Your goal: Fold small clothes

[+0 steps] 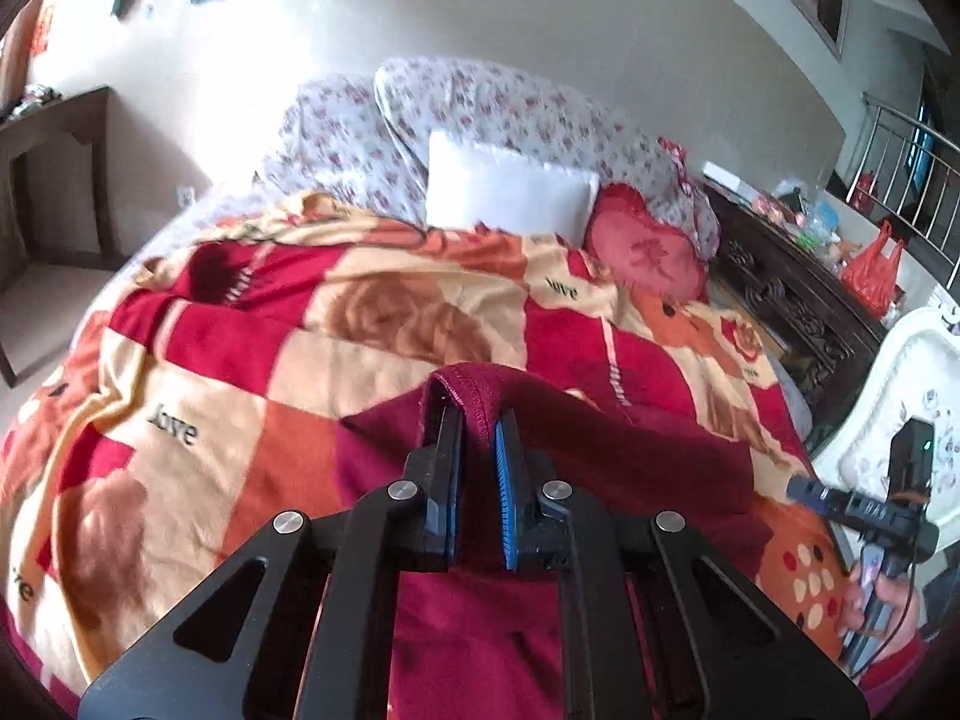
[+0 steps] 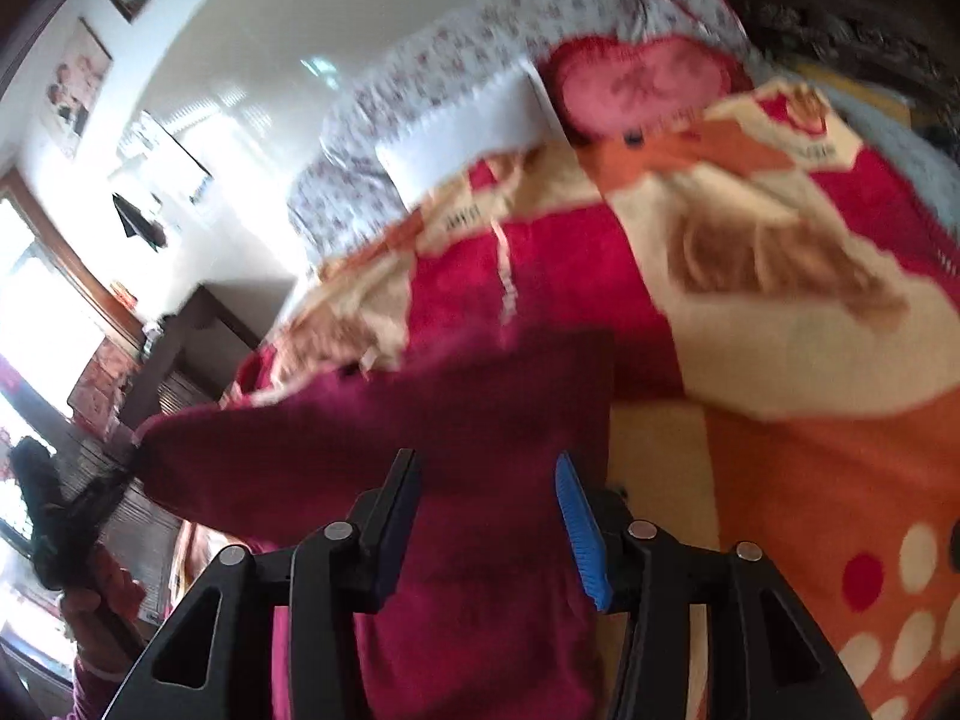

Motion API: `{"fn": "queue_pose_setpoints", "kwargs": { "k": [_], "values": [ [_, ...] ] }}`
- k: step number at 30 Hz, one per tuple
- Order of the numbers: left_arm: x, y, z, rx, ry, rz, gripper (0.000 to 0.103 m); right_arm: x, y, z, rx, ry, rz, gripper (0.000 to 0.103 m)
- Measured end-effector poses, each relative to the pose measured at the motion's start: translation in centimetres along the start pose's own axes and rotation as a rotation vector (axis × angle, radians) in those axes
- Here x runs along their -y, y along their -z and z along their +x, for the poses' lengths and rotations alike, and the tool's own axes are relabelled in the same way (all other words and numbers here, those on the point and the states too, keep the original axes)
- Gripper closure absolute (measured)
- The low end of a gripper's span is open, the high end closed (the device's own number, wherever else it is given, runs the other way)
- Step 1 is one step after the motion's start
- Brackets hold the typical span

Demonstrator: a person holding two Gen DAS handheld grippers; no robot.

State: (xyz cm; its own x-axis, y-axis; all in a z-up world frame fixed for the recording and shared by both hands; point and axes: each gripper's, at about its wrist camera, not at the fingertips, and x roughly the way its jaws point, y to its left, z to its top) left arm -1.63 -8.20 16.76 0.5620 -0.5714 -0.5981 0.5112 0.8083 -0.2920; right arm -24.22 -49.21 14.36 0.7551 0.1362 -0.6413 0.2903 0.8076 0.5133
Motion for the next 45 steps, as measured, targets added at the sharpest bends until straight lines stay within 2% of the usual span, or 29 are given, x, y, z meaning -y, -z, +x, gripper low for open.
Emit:
{"fn": "queue_pose_setpoints", "kwargs": {
  "k": [1, 3, 5, 7, 10, 13, 16, 18, 20, 23, 26, 28, 29, 30, 31, 33, 36, 38, 39, 41, 43, 45],
  "values": [
    [0.0, 0.4, 0.7, -0.026, 0.006, 0.002, 0.094, 0.0, -0.4, -0.3, 0.019, 0.006, 0.003, 0.054],
    [0.2, 1.7, 2.1, -0.07, -0.01, 0.02, 0.094, 0.2, -0.9, -0.2, 0.031, 0.051, 0.003, 0.043],
    [0.0, 3.5, 4.0, -0.124, -0.023, 0.012, 0.094, 0.5, -0.9, 0.8, -0.01, 0.085, -0.001, 0.043],
    [-0.5, 4.4, 5.0, -0.151, -0.028, -0.012, 0.094, 0.4, -0.4, 1.6, -0.045, 0.086, -0.024, 0.043],
    [-1.1, 5.2, 6.0, -0.169, -0.051, -0.029, 0.094, 0.3, 1.2, 2.9, -0.093, 0.145, -0.095, 0.043],
    [-1.5, 5.4, 6.1, -0.178, -0.058, -0.036, 0.094, 1.4, 4.1, 5.1, -0.226, 0.343, -0.223, 0.043],
    [-1.7, 5.4, 5.7, -0.175, -0.055, -0.029, 0.094, 3.4, 5.4, 4.3, -0.26, 0.306, -0.157, 0.047],
    [-1.7, 5.6, 5.7, -0.177, -0.057, -0.027, 0.094, 3.8, 5.2, 3.0, -0.233, 0.297, -0.138, 0.047],
    [-1.7, 5.7, 5.7, -0.18, -0.055, -0.027, 0.094, 3.5, 4.1, 1.6, -0.177, 0.286, -0.127, 0.047],
    [-1.4, 5.8, 5.8, -0.182, -0.058, -0.025, 0.094, 2.6, 1.7, 0.7, -0.061, 0.203, -0.093, 0.046],
    [-1.2, 5.8, 5.8, -0.182, -0.061, -0.027, 0.094, 2.4, -0.4, 2.5, -0.025, 0.153, -0.059, 0.032],
    [-1.2, 5.8, 5.8, -0.187, -0.055, -0.026, 0.094, 2.5, -1.3, 5.2, -0.076, 0.138, -0.039, 0.032],
    [-1.0, 5.8, 5.8, -0.19, -0.053, -0.02, 0.094, 2.5, -1.5, 6.6, -0.109, 0.12, -0.037, 0.035],
    [-0.8, 5.8, 5.8, -0.191, -0.054, -0.013, 0.094, 2.2, -1.5, 7.5, -0.116, 0.11, -0.052, 0.059],
    [-0.5, 5.7, 5.7, -0.193, -0.051, -0.003, 0.094, 1.9, -1.5, 7.9, -0.104, 0.116, -0.066, 0.073],
    [0.0, 5.3, 5.4, -0.186, -0.033, 0.009, 0.094, 1.4, -1.7, 7.2, -0.073, 0.12, -0.078, 0.088],
    [0.4, 4.7, 5.3, -0.162, -0.028, 0.022, 0.094, 0.8, -2.1, 5.7, -0.029, 0.198, -0.141, 0.093],
    [0.0, 5.1, 6.5, -0.184, -0.05, 0.017, 0.094, 1.5, -2.4, 5.9, -0.027, 0.289, -0.154, 0.093],
    [-0.2, 5.4, 7.1, -0.199, -0.063, 0.011, 0.094, 2.1, -2.4, 6.3, -0.037, 0.303, -0.13, 0.097],
    [-1.1, 6.2, 8.8, -0.239, -0.102, -0.004, 0.094, 3.5, -2.3, 7.1, -0.074, 0.277, -0.087, 0.097],
    [-2.4, 6.7, 9.8, -0.278, -0.144, -0.031, 0.094, 4.2, -2.2, 6.6, -0.074, 0.303, -0.076, 0.097],
    [-3.1, 6.7, 9.6, -0.271, -0.126, -0.059, 0.094, 4.5, -2.2, 4.8, -0.046, 0.228, -0.044, 0.097]
  ]
}}
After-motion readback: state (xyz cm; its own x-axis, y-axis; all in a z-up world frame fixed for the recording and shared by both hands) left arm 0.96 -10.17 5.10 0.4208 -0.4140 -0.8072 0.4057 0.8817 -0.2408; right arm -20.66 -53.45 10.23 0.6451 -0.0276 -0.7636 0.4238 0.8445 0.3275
